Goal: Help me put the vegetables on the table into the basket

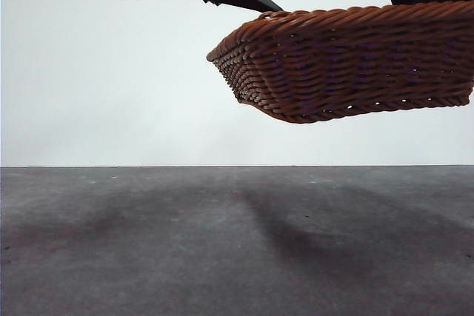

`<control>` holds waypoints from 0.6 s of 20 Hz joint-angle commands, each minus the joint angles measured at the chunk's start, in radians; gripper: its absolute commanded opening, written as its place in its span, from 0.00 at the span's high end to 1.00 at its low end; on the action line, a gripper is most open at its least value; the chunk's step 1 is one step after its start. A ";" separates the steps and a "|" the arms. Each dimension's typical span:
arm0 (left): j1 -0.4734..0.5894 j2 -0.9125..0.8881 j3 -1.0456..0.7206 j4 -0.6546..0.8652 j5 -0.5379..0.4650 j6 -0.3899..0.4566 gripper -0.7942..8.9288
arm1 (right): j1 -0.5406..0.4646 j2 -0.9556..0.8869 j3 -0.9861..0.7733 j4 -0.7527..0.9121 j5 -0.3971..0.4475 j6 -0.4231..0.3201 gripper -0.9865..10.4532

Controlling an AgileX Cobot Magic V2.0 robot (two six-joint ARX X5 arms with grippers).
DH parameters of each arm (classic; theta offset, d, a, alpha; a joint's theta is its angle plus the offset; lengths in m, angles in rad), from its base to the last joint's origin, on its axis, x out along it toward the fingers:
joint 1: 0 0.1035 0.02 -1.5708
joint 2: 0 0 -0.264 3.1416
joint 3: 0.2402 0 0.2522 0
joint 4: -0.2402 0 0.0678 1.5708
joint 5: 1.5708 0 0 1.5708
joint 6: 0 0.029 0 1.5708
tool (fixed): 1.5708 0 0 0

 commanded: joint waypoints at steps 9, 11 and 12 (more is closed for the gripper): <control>0.090 -0.062 -0.004 -0.127 0.211 0.149 0.46 | -0.056 0.019 -0.007 0.068 0.117 0.013 0.93; 0.092 -0.126 -0.004 -0.272 0.167 0.291 0.47 | -0.093 0.051 -0.007 0.074 0.117 0.011 0.93; 0.089 -0.164 -0.004 -0.339 0.132 0.335 0.55 | -0.109 0.073 -0.007 0.076 0.117 0.004 0.93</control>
